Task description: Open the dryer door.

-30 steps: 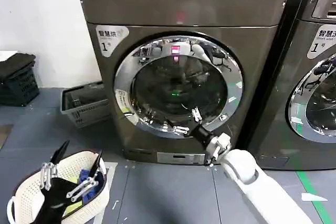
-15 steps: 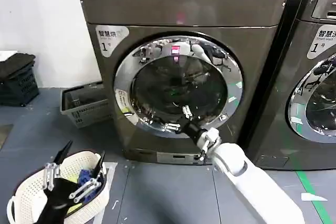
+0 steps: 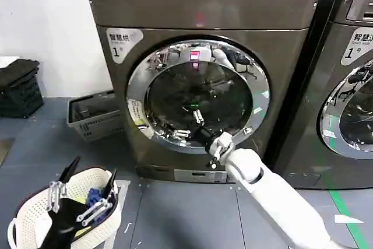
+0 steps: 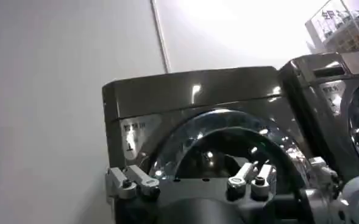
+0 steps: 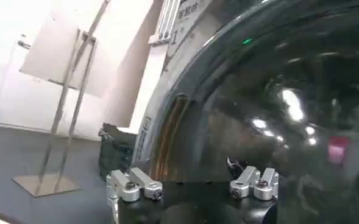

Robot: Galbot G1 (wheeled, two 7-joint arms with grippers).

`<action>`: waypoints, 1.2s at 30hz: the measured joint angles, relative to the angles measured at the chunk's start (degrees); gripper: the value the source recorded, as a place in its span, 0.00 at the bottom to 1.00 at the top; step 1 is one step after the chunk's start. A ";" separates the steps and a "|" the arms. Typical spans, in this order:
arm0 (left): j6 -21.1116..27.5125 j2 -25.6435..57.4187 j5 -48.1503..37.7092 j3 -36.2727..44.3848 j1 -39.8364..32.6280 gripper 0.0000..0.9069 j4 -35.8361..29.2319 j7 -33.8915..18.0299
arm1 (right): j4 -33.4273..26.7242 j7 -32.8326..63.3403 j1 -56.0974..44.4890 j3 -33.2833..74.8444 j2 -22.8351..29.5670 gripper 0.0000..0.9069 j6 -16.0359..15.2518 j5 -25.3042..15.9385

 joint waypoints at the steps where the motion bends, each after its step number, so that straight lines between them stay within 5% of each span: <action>1: 0.00 -0.02 0.00 0.02 0.01 1.00 0.00 0.00 | -0.20 -0.02 0.23 -0.17 0.12 1.00 0.00 -0.01; 36: -0.35 -0.52 0.19 0.11 0.11 1.00 0.01 0.16 | -5.85 0.07 5.68 -4.91 5.69 1.00 -1.30 -0.60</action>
